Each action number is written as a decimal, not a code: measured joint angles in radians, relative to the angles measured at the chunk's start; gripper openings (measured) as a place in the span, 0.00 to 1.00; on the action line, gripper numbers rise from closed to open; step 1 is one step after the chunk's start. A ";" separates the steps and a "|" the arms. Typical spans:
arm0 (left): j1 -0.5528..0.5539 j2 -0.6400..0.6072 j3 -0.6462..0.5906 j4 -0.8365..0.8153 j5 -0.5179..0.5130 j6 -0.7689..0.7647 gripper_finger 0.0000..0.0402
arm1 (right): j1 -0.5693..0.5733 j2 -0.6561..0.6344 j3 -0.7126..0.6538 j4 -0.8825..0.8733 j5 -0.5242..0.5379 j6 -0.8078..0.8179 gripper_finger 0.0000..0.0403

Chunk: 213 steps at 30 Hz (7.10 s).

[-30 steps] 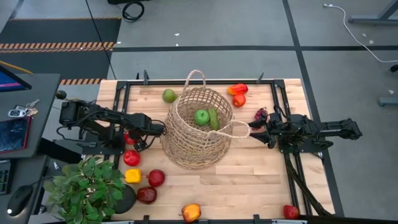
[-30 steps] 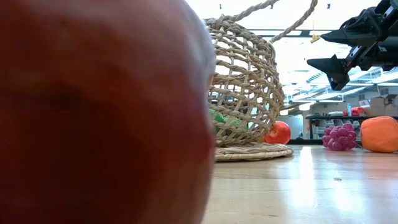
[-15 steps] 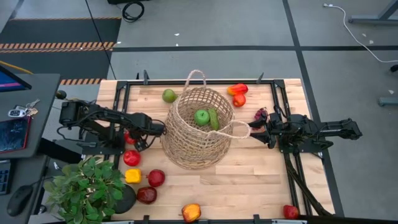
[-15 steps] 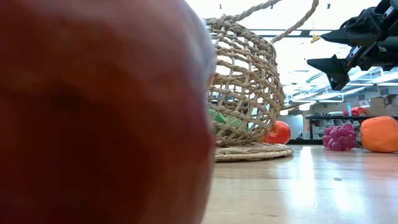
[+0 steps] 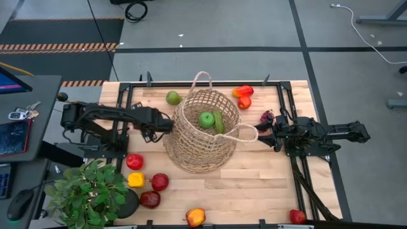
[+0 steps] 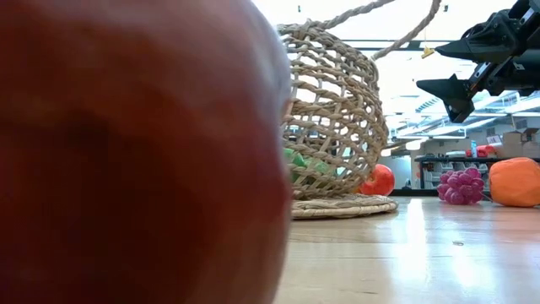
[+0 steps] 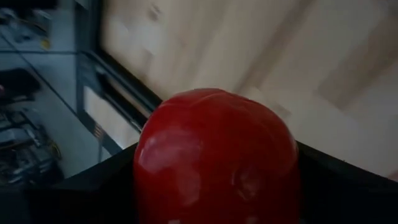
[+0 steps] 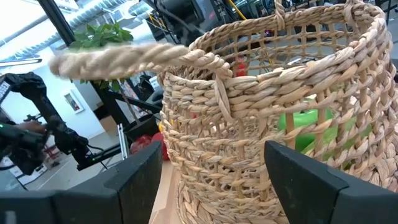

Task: Build produce basket
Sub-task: Put the red apple into the basket

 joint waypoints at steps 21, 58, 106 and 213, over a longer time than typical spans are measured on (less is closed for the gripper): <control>-0.006 -0.049 0.466 0.064 -0.245 0.126 0.83 | 0.000 0.000 0.000 0.000 0.000 0.000 0.71; -0.043 -0.019 0.609 0.536 0.073 1.914 0.86 | 0.000 0.000 0.000 0.000 0.000 0.000 0.71; 0.058 -0.016 0.713 0.689 0.443 0.268 0.88 | 0.000 0.000 0.000 0.000 0.000 0.000 0.71; 0.042 0.732 0.983 0.082 0.189 0.950 0.88 | 0.000 0.008 0.000 0.062 0.001 0.000 0.71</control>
